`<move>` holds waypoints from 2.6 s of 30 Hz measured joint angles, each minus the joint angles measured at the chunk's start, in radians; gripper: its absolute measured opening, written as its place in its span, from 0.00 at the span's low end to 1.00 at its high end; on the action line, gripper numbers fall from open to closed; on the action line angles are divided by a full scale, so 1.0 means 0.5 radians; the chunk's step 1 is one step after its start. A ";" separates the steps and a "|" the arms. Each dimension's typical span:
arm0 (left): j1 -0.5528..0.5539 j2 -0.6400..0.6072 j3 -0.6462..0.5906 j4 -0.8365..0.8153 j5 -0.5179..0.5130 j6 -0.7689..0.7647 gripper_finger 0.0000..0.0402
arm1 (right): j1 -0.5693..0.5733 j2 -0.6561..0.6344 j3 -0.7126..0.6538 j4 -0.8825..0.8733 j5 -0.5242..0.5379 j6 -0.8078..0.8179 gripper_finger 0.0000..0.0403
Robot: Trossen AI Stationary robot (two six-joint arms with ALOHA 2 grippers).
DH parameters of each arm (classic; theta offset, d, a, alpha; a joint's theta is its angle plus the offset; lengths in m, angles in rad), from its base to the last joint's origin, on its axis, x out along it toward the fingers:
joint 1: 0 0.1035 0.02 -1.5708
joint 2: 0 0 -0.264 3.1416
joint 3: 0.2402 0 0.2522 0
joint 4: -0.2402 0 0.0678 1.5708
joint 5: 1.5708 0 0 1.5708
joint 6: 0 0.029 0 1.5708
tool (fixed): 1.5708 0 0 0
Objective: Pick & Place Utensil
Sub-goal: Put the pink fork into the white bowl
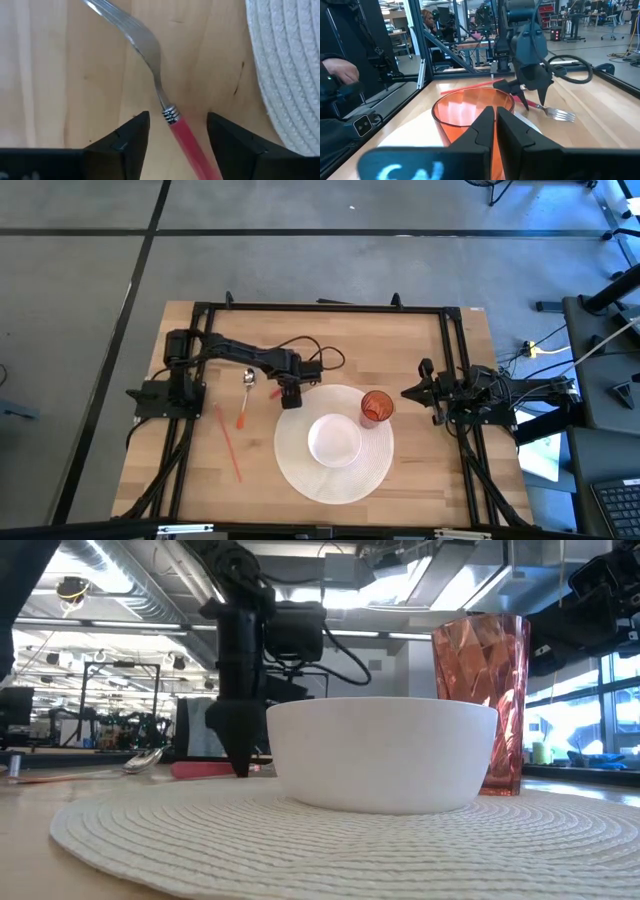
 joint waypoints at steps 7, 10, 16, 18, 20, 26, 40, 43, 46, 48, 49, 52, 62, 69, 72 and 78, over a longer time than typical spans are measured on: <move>0.023 0.015 -0.005 0.015 0.025 0.010 0.30 | 0.000 0.000 0.000 0.000 0.000 0.000 0.05; 0.001 -0.005 -0.008 0.024 -0.020 0.014 0.11 | 0.000 0.000 0.000 0.000 0.000 -0.001 0.05; -0.072 0.005 -0.017 -0.029 -0.509 0.033 0.06 | 0.000 0.000 0.000 0.000 0.000 -0.001 0.05; -0.106 0.004 -0.017 -0.044 -0.627 0.039 0.06 | 0.000 0.000 0.000 0.000 0.001 -0.001 0.05; -0.140 -0.009 -0.017 -0.052 -0.784 0.078 0.06 | 0.000 0.000 0.000 0.000 0.001 -0.001 0.05; -0.368 -0.149 -0.016 -0.050 -1.234 0.247 0.06 | 0.000 0.001 0.000 0.000 0.000 -0.001 0.05; -1.082 -0.175 -0.013 0.343 -1.997 1.591 0.06 | 0.000 0.001 0.000 0.000 0.001 0.000 0.05; -1.162 -0.126 -0.012 0.571 -2.036 1.878 0.06 | 0.000 0.001 0.000 0.000 0.001 -0.001 0.05; -1.245 -0.063 -0.012 0.846 -2.057 2.192 0.06 | 0.000 0.001 0.000 0.000 0.002 -0.007 0.05; -1.278 -0.029 -0.012 0.972 -2.069 2.365 0.06 | 0.000 0.001 0.000 0.000 0.002 -0.011 0.05; -1.278 -0.009 -0.012 1.015 -2.071 2.430 0.06 | 0.000 0.001 0.000 0.000 0.002 -0.014 0.05; -1.278 0.053 -0.012 1.064 -2.051 2.537 0.06 | 0.000 0.001 0.000 0.000 0.002 -0.011 0.05; -1.261 0.251 -0.011 1.140 -2.004 2.663 0.06 | 0.000 0.001 0.000 0.000 0.002 -0.021 0.05; -1.262 0.266 -0.011 1.232 -1.992 2.718 0.07 | 0.000 0.001 0.000 0.000 0.002 -0.028 0.05; -1.262 0.266 -0.003 1.228 -1.992 2.719 0.14 | 0.000 0.001 0.000 0.000 0.002 -0.027 0.05; -1.262 0.263 0.004 1.229 -1.974 2.753 0.28 | 0.000 0.001 0.000 0.000 0.002 -0.026 0.05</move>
